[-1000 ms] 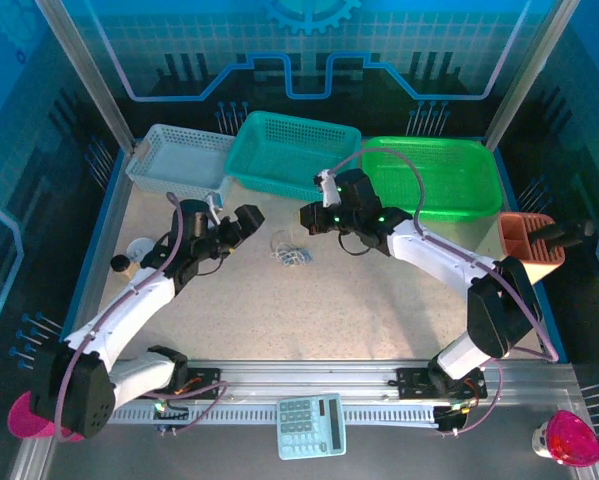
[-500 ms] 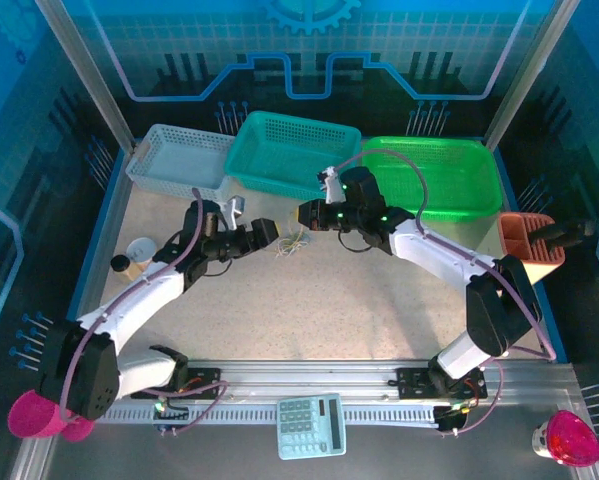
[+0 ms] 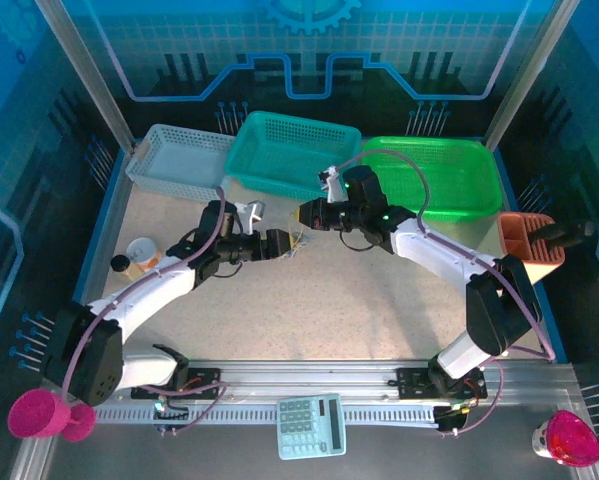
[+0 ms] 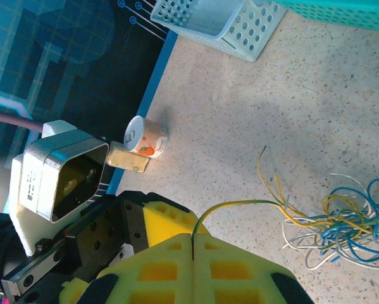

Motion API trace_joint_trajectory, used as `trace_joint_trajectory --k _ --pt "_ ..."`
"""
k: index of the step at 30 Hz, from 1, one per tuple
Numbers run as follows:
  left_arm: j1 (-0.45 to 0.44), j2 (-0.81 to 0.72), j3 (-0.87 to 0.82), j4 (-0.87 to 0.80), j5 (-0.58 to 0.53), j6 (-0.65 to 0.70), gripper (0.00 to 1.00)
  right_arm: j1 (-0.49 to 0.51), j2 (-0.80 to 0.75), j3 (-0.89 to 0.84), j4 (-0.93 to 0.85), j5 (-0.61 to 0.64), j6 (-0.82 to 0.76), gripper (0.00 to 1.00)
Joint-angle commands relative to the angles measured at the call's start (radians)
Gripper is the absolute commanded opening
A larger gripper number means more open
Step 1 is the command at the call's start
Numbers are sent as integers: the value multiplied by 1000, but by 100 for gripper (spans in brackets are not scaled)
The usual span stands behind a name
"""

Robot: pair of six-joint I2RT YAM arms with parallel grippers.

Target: Untangle the cables

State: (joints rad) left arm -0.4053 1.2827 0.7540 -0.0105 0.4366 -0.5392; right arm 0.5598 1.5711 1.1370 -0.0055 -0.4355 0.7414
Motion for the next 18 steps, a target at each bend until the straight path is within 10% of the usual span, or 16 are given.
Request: trace_joint_trajectory --k 1,18 --pt "-14 20 37 21 33 28 75 -13 1 -5 35 -29 10 0" --pt "-41 46 39 71 88 13 55 -14 -1 -26 53 -35 27 0"
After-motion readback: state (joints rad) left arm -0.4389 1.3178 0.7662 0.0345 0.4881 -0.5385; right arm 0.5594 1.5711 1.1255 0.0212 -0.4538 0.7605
